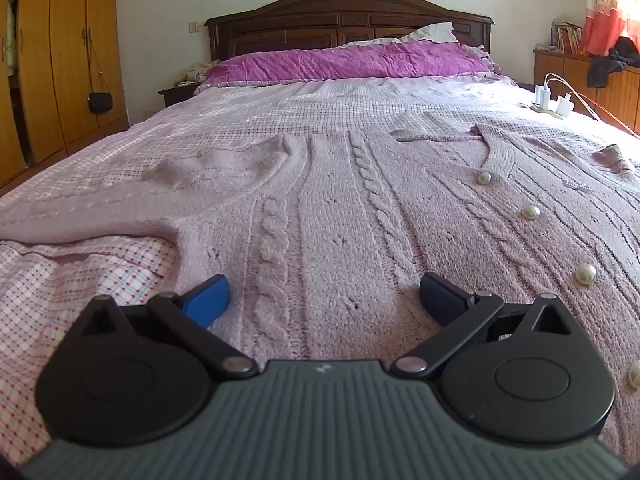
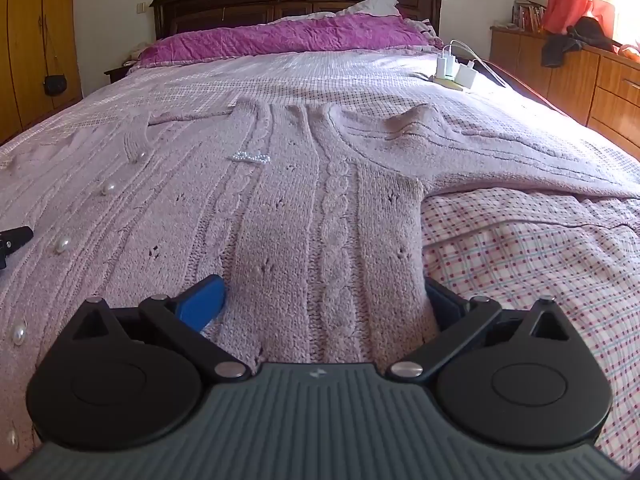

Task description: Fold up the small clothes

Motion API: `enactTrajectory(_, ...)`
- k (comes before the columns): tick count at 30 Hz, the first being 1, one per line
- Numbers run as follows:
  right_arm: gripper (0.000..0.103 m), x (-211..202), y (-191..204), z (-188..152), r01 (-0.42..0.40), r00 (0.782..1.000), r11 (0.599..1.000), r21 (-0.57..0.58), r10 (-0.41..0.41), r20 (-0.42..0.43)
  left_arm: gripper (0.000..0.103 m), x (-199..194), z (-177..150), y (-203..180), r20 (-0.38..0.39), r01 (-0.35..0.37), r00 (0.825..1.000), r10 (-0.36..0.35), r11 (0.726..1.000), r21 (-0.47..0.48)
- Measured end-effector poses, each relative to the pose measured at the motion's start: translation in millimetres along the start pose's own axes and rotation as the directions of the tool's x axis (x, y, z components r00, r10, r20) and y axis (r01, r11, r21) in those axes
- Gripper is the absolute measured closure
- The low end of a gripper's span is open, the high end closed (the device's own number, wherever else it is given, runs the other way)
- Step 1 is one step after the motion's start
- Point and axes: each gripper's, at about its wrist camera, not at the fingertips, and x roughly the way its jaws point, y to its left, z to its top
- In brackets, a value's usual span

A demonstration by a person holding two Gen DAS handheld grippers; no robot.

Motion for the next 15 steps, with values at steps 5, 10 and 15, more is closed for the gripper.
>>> enactTrajectory(5,0.0,3.5,1.5,1.6,0.002,1.0,1.0,0.002,-0.002,-0.01,0.0,0.0,0.1,0.1,0.0,0.0,1.0,0.0,1.0,0.001)
enactTrajectory(10,0.0,4.2,2.1,1.8,0.002,1.0,1.0,0.001,-0.002,-0.012,0.0,-0.1,0.0,-0.1,0.0,-0.001,1.0,0.001,1.0,0.002)
enactTrajectory(15,0.0,4.9,1.8,2.6,0.003,1.0,1.0,0.001,-0.003,-0.014,0.0,-0.1,-0.1,-0.5,0.0,-0.002,1.0,0.002,1.0,0.004)
